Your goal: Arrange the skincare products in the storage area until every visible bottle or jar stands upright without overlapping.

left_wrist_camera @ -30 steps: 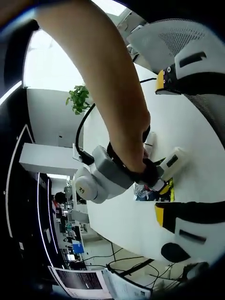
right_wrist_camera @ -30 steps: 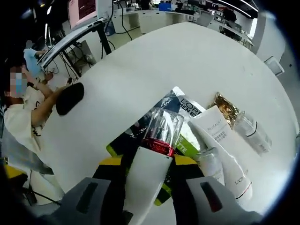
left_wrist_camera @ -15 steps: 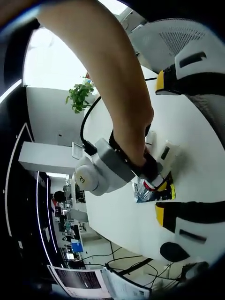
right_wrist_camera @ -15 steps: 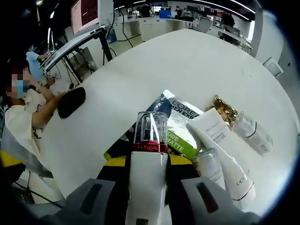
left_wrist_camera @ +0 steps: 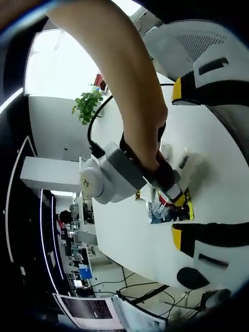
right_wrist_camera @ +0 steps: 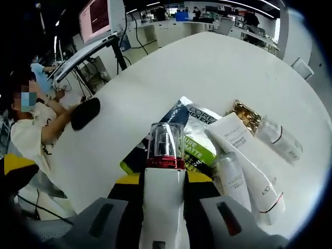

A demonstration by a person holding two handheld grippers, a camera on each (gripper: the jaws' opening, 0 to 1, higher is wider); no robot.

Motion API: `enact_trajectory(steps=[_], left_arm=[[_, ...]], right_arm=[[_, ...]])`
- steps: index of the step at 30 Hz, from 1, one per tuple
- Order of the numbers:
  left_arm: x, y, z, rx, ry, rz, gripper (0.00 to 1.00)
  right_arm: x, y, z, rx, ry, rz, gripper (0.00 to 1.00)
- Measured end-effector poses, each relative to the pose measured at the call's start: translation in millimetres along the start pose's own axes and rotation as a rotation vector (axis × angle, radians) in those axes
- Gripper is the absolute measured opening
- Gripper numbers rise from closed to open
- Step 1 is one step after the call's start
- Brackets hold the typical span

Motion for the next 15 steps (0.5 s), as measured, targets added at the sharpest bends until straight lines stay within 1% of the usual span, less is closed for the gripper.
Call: enact_trajectory(steps=[3, 5, 9, 12, 15], left_arm=[[0, -0.1, 0.1, -0.002, 0.000, -0.001, 0.87], [0, 0.0, 0.2, -0.005, 0.000, -0.002, 0.87], [0, 0.1, 0.5, -0.009, 0.001, -0.004, 0.87], [0, 0.4, 0.2, -0.003, 0.002, 0.001, 0.86], [0, 1.1, -0.1, -0.006, 0.003, 0.005, 0.85]], right_arm=[[-7, -0.1, -2, 0.000, -0.010, -0.020, 0.28], [-17, 2.2, -2, 0.004, -0.023, -0.034, 0.28], [-17, 0.9, -4, 0.027, -0.037, -0.059, 0.28], [-24, 2.6, -6, 0.039, -0.047, -0.080, 0.28], [-27, 3.8, -8, 0.049, -0.055, -0.090, 0.28]])
Point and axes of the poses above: the point that each gripper's makers call its tool centre point, and the gripper's own axes: x roughly forward along the fingers, z roughly to its left, y roughly out of its underside, the point moved 3 cm from there along -x, roughly backward along the fingers, and after that the axes turned 13 degrees about y, right-handed, at the moved point
